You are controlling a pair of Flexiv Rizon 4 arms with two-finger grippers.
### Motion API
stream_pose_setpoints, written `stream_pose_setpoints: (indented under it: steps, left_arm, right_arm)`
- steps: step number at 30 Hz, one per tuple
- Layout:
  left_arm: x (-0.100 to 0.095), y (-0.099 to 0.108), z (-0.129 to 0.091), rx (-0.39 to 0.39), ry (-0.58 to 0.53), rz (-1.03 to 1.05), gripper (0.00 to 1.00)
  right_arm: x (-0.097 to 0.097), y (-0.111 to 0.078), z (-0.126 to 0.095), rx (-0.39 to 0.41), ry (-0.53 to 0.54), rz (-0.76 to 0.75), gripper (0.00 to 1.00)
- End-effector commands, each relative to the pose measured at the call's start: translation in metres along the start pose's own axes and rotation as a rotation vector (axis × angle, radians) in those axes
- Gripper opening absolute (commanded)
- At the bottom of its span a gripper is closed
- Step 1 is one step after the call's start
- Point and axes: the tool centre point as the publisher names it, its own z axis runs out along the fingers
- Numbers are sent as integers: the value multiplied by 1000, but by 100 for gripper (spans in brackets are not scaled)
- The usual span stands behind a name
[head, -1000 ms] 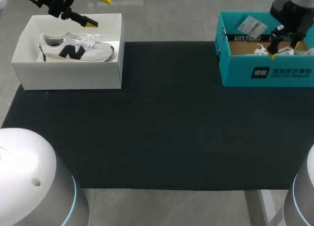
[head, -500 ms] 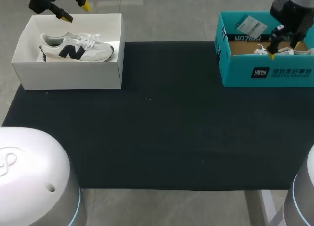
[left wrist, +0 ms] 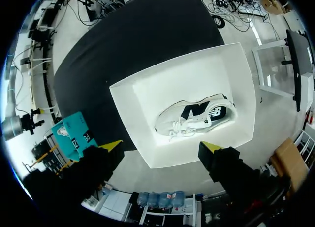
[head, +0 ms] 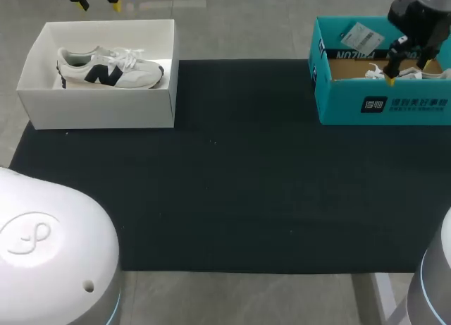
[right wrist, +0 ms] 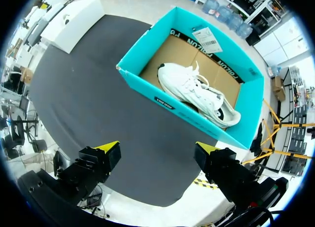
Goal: Take the shoe out of the shoebox, open the shoe tongue, remove and reinsert the insole, then place the shoe into the shoebox
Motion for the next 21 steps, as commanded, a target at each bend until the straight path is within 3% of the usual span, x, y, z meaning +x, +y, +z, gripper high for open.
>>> stream_pose_setpoints:
  steps: [1,12,13,14,21]
  left_arm:
    - [2,12,4,139,-7,-1,100]
    - [2,12,4,139,-7,-1,100]
    - [-1,9,11,174,-19,2,100]
    - [-1,6,15,150,26,41,100]
    - [38,21,42,132,118,33,100]
  right_arm:
    - [0,0,0,1,0,0,100]
    - [0,0,0,1,0,0,100]
    - [0,0,0,1,0,0,100]
    - [0,0,0,1,0,0,100]
    - [0,0,0,1,0,0,100]
